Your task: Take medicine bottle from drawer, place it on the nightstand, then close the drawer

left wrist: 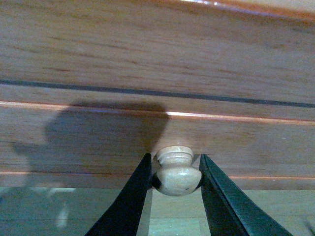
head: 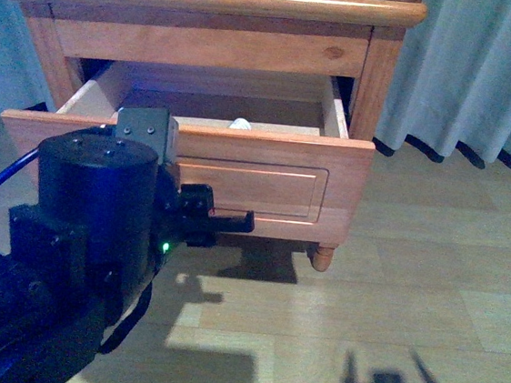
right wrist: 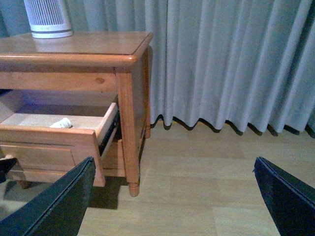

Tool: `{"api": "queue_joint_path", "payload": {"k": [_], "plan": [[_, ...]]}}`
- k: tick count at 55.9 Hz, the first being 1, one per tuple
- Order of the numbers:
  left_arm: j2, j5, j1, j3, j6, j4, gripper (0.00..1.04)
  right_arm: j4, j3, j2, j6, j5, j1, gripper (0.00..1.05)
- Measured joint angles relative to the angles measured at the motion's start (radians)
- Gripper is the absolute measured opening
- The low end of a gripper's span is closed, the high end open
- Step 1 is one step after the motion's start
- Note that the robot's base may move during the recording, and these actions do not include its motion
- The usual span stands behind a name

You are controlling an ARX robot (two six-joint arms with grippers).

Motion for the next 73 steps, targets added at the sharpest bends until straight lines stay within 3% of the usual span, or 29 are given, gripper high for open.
{"api": "queue_joint_path", "payload": {"k": [31,57,64,73], "plan": [[-0.108,-0.058,-0.100,-0.166,-0.116,0.004,0.26,0.000,0.000,0.000,0.000,0.000,0.000,0.98],[-0.216,-0.012,-0.148,-0.292,-0.167,0.036,0.99,0.000,0.000,0.000,0.000,0.000,0.000,0.98],[-0.399,0.062,-0.076,-0.399,-0.148,-0.042,0.98,0.000,0.000,0.000,0.000,0.000,0.000,0.98],[-0.703,0.212,0.106,-0.436,-0.070,-0.330,0.98,0.000,0.000,0.000,0.000,0.000,0.000,0.98]]}}
